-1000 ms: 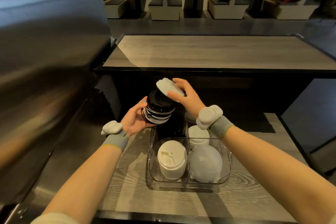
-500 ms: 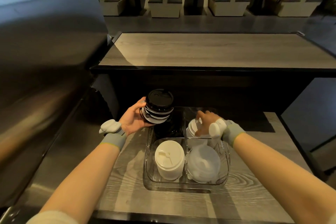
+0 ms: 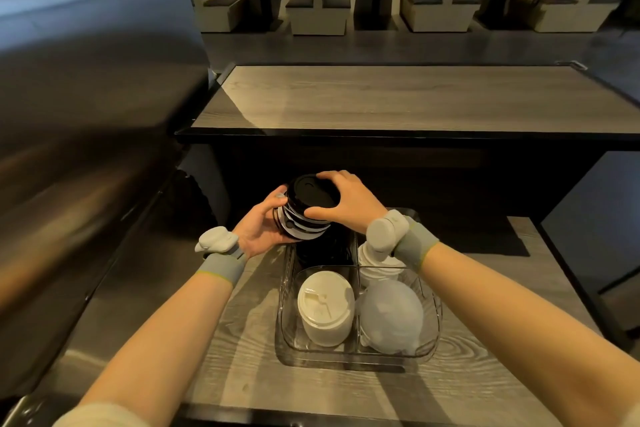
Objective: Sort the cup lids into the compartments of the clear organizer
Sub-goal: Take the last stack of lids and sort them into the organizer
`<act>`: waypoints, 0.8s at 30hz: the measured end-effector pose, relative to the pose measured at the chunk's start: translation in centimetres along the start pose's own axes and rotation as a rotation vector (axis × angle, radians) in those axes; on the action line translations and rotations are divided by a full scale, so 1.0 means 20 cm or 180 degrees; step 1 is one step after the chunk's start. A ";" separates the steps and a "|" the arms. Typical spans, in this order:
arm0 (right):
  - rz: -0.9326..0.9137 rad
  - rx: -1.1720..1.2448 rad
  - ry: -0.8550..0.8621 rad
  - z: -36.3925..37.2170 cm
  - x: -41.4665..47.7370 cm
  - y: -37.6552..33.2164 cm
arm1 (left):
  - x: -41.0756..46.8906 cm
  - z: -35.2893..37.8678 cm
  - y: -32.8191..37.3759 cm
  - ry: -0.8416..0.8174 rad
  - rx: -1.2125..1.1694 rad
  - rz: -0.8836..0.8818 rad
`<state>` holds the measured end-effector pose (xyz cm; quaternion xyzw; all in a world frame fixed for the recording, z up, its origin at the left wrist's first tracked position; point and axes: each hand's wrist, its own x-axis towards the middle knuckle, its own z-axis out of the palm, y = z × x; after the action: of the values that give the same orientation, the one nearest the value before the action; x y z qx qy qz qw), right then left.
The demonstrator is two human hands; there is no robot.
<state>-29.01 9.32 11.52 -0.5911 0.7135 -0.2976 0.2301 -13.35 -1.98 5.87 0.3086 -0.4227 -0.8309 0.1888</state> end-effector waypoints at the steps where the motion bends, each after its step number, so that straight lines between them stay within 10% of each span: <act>1: 0.0002 0.0107 0.0063 0.01 0.01 0.00 | 0.00 -0.01 0.00 0.0001 -0.0021 0.0014; 10: 0.0446 0.1397 0.0472 -0.02 0.03 0.03 | -0.08 -0.13 0.00 0.0005 -0.0291 0.0144; 24: 0.0284 -0.1443 -0.0901 0.19 0.04 0.13 | -0.17 -0.22 0.11 -0.0061 -0.0328 0.0334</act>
<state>-28.38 8.33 7.05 -0.6313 0.7480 -0.0342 0.2022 -7.85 -3.85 6.90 0.2679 -0.3967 -0.8435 0.2436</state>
